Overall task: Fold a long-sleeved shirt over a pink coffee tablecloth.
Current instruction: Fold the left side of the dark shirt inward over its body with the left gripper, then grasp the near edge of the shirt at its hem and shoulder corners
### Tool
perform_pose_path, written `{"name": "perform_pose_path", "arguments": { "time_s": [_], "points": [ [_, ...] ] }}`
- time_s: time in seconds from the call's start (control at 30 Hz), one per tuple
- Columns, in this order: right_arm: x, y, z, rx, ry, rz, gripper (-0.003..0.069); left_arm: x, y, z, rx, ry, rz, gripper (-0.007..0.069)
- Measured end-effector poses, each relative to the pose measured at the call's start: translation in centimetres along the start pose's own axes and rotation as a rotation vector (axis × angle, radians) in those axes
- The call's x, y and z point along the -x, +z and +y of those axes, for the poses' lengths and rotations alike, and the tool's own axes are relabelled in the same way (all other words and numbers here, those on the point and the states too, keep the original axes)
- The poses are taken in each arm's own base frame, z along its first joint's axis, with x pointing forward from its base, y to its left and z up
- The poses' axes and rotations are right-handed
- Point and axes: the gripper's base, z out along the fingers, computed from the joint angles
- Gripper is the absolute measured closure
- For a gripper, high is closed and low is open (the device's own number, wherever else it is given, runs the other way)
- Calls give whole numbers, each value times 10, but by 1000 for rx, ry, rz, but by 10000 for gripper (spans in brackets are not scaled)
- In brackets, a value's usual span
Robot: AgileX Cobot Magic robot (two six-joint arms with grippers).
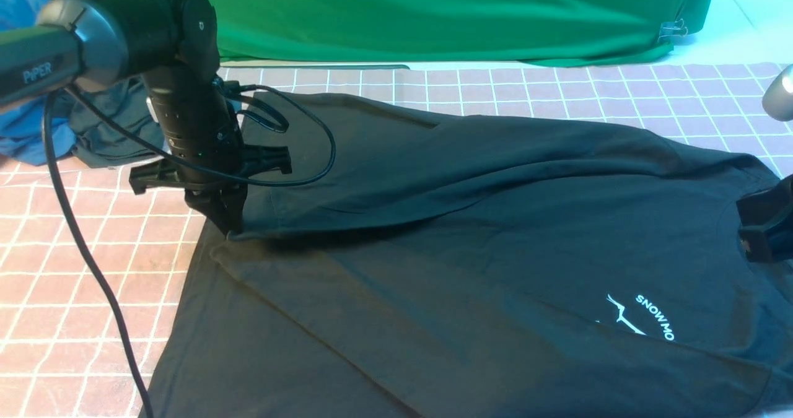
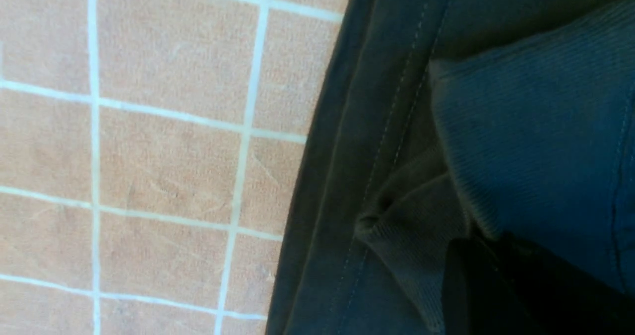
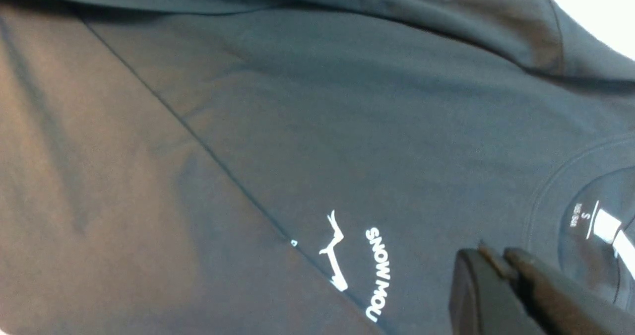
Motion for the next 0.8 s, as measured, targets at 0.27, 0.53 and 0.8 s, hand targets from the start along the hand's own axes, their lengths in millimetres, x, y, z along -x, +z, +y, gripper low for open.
{"name": "perform_pose_path", "arguments": {
  "time_s": [0.27,0.53,0.8],
  "points": [
    [13,13,-11,-55,15,39,568,2,-2,2,23,8,-16,287],
    [45,54,-98,-186,300,168,617,0,-39,-8,-109,14,-107,307],
    [49,145,-148,-38,509,289,533,-2,-36,-53,-208,118,-214,597]
  ]
}}
